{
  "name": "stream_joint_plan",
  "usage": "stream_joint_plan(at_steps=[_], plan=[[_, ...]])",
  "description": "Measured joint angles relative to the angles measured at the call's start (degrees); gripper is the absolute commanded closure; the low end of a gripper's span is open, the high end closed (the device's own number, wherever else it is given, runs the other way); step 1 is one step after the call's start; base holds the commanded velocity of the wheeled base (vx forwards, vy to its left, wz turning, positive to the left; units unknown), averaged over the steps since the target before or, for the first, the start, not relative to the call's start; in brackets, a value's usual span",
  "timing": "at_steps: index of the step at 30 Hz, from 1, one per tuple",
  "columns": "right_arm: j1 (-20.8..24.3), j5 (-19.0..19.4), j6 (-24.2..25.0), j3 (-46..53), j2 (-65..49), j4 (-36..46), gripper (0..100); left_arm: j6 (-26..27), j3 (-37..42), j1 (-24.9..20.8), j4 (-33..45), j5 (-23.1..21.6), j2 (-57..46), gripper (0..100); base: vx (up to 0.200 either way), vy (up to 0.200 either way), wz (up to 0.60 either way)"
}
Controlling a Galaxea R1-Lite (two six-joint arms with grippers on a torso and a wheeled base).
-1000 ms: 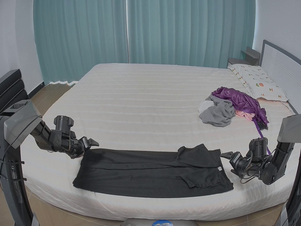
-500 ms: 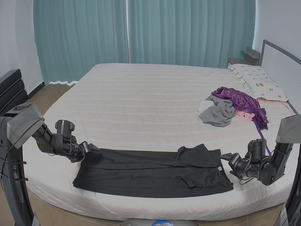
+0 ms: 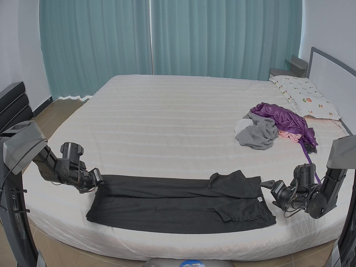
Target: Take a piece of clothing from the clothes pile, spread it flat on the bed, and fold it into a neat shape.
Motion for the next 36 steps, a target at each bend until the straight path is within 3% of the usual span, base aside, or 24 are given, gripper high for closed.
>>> stream_joint_plan(at_steps=[18, 30, 36], plan=[[1.05, -0.24, 0.00, -4.74, 0.93, 2.00, 0, -0.66, 1.55, -0.46, -0.11, 0.02, -3.15, 100, 0.000, 0.000, 0.00], [4.46, -4.50, 0.07, -21.52, 4.73, 23.24, 0, -2.41, 1.55, -1.05, -0.46, 0.41, -3.32, 100, 0.000, 0.000, 0.00], [5.24, -6.53, -0.35, -26.71, 7.39, 26.33, 0, -2.68, 1.57, -1.23, -0.52, 0.48, -3.34, 100, 0.000, 0.000, 0.00]])
